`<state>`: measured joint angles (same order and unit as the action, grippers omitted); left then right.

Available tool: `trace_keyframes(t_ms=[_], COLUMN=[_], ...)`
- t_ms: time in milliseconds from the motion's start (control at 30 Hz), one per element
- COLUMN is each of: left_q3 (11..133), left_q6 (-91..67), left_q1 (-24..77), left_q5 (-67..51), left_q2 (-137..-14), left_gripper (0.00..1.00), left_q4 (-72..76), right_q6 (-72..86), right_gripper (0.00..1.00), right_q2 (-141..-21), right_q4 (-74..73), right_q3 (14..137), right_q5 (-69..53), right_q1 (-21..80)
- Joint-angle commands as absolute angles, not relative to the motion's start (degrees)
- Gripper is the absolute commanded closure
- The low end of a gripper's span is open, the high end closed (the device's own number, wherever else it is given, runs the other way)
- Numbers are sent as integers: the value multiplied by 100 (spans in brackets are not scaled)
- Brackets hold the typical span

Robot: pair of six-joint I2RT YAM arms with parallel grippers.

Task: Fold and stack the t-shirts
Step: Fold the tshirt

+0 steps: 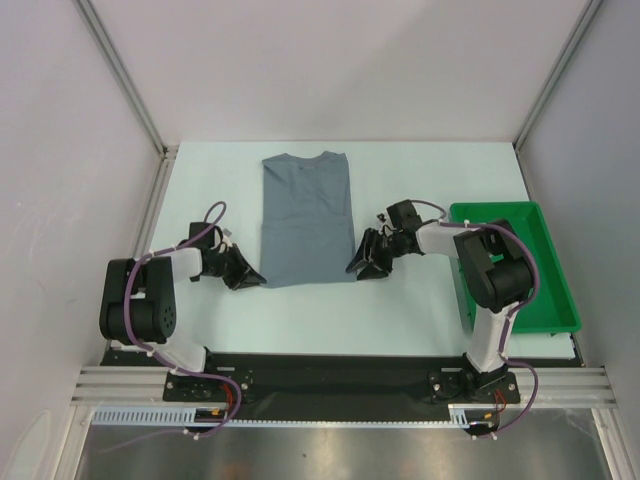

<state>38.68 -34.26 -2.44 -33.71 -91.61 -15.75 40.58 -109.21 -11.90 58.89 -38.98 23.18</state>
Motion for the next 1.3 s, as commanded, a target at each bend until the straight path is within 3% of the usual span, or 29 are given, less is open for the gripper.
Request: trace_keyframes(t_ms=[0, 200, 300, 400, 600, 867, 1267], left_q3=[3841, 3885, 3885, 3858, 3885, 3420, 2910], left_q6=[-3146, -3103, -3068, -3085, -3041, -3551, -3639], left_q1=[-264, -264, -272, -264, -255, -79, 650], left_q5=[-3243, -3234, -3226, -3199, -3059, -2619, -2215], left_q2=[-9220, -9228, -9202, -9132, -8860, -7472, -5301], left_gripper=[100, 100, 100, 100, 100, 100, 100], left_q4=[-1679, -1714, -1758, -1775, -1994, -2347, -4174], right_q6=[3920, 3885, 3841, 3736, 3586, 3674, 4052], right_gripper=[50, 61, 84, 100, 100, 100, 100], right_q2=[-11232, -11302, -11320, -11312, -10978, -10442, -8387], right_q4=[-1107, -1107, -1116, -1212, -1502, -1802, -2495], right_q3=[5853, 5906, 5959, 6082, 6100, 5792, 4765], right_q5=[-3322, -3305, -3357, -3314, -3340, -3445, -3296], right_q1=[2382, 2382, 2391, 2426, 2470, 2786, 3384])
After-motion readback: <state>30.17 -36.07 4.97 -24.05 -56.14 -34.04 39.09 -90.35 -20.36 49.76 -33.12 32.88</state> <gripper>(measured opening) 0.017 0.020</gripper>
